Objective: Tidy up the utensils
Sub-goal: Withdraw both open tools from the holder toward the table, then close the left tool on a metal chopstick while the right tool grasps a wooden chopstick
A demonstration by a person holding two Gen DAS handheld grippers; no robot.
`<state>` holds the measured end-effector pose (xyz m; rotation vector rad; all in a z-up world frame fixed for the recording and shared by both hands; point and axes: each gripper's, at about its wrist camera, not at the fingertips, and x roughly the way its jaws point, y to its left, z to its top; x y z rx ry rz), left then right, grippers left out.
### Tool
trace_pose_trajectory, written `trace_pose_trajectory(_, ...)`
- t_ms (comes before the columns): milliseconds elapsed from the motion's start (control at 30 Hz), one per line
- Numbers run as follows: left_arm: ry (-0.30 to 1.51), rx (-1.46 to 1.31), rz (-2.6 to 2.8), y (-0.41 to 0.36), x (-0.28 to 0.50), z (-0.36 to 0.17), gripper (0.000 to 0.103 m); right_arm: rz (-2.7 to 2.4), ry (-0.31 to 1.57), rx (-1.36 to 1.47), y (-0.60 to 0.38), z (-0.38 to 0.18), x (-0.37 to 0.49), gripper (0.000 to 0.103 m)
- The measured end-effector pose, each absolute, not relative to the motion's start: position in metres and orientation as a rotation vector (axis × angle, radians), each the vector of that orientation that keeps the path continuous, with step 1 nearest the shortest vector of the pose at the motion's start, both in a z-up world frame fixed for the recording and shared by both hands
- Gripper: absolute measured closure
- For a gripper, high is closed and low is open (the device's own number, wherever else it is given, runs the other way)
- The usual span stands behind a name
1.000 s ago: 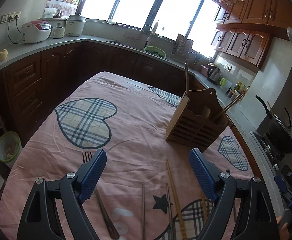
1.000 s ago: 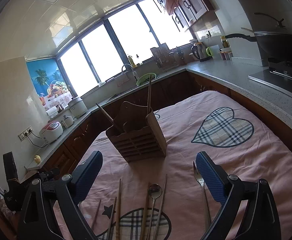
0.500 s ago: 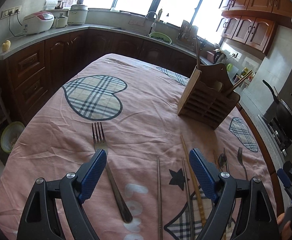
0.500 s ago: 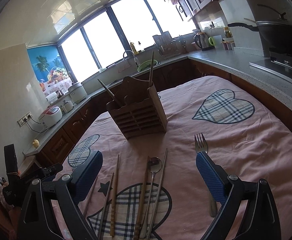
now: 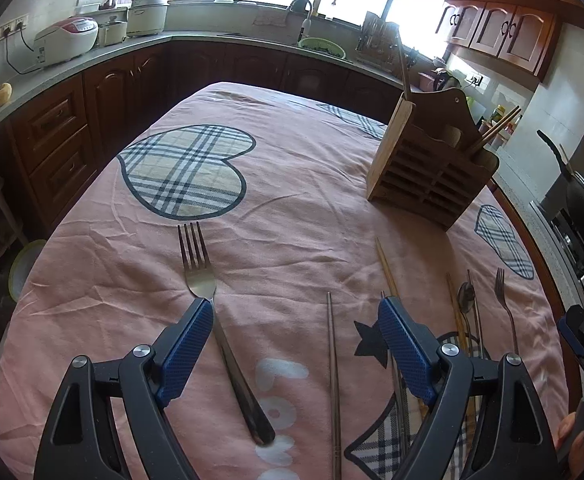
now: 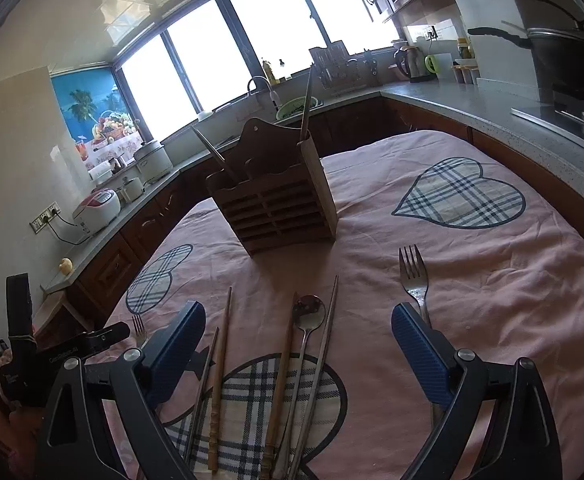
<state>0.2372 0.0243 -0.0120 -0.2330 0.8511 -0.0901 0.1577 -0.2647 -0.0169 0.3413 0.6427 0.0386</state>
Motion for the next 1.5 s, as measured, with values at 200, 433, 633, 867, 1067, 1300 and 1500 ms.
trace_pose_trajectory(200,0.883,-0.201,-0.096,0.016,0.245,-0.017,0.019,0.054,0.667,0.323,-0.258,-0.02,0.168,0.013)
trace_pose_trajectory(433,0.926,-0.17,-0.104,0.008,0.254,-0.026,0.02,0.089,0.749,0.308,-0.247,-0.035,0.19,0.047)
trace_pose_trajectory(633,0.97,-0.132,-0.122,-0.001,0.264,-0.034,0.02,0.13,0.824,0.282,-0.235,-0.051,0.213,0.066)
trace_pose_trajectory(867,1.014,-0.118,-0.131,-0.005,0.274,-0.046,0.023,0.185,0.904,0.265,-0.221,-0.069,0.241,0.076)
trace_pose_trajectory(1067,1.045,-0.109,-0.153,-0.01,0.283,-0.056,0.028,0.159,0.962,0.254,-0.223,-0.087,0.259,0.076)
trace_pose_trajectory(1300,1.061,-0.055,-0.16,-0.021,0.294,-0.065,0.036,0.163,0.978,0.235,-0.222,-0.092,0.278,0.076)
trace_pose_trajectory(1500,1.061,-0.007,-0.158,-0.026,0.301,-0.066,0.05,0.174,1.009,0.186,-0.216,-0.093,0.285,0.079)
